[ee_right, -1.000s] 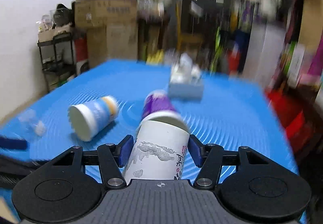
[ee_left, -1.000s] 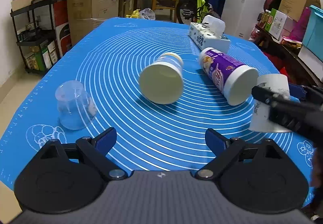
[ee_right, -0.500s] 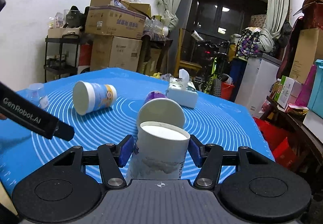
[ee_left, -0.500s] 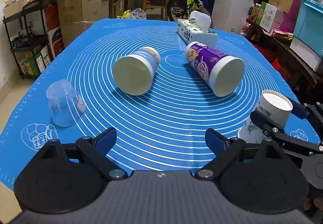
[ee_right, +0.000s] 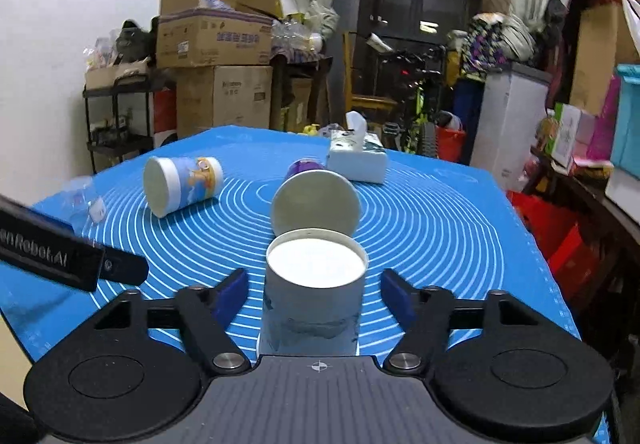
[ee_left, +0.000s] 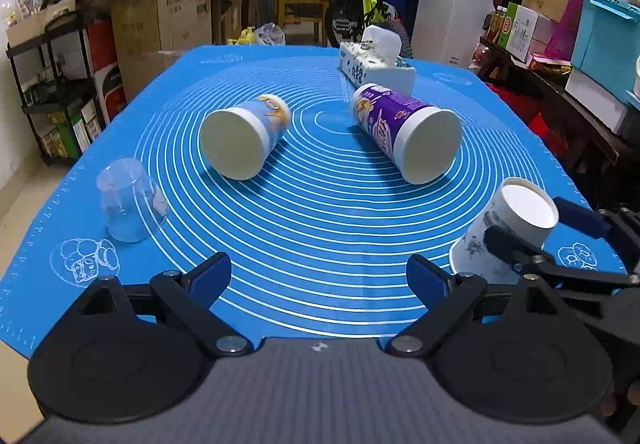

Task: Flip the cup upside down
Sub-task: 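Lower the white paper cup onto the mat and open the right tool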

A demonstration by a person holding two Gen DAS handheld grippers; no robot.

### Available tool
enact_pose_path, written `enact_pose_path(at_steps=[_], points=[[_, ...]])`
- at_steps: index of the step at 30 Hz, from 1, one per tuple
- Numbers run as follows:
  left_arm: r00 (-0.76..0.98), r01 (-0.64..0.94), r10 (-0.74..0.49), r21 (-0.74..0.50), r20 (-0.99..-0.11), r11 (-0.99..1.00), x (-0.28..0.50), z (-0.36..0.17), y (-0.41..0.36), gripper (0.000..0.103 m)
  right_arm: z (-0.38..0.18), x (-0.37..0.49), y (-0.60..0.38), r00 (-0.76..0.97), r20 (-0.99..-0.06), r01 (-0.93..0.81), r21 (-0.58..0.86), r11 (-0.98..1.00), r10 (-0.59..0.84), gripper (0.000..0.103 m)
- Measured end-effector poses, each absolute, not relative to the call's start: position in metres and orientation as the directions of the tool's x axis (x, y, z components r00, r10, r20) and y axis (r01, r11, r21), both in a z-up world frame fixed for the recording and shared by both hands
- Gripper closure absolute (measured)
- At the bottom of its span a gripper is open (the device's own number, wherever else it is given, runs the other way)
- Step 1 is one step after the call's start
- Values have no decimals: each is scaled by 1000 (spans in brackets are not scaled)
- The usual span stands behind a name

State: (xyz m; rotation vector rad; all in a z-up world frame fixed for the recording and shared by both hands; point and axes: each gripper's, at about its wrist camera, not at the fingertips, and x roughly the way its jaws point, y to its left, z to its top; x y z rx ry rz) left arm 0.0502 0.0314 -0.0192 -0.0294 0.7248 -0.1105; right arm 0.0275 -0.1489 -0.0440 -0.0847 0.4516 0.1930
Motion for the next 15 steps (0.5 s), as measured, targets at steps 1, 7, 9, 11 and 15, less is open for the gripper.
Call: enact_pose_path(at_steps=[1,7,9,11,15], points=[[745,92,-112,-65,-658,994,48,-18,30,9,-41,24,-152,884,-435,-202,-25,979,172,20],[756,117,-135,-71,-641,991,30,-11,19,9,-23,-3,-174,886,-441,-157,10,988,145,14],[759,127,-142,-70,-636,989,22,-10,14,9,-22,-12,-182,877,-461,-147,8,989,134,14],[762,132,-147,-71,-631,989,11,-10,10,9,-21,-19,-187,870,-477,-140,-1,990,123,14],[764,141,-156,-75,-626,987,-6,-12,3,9,-21,-33,-193,853,-507,-151,-11,989,125,14]])
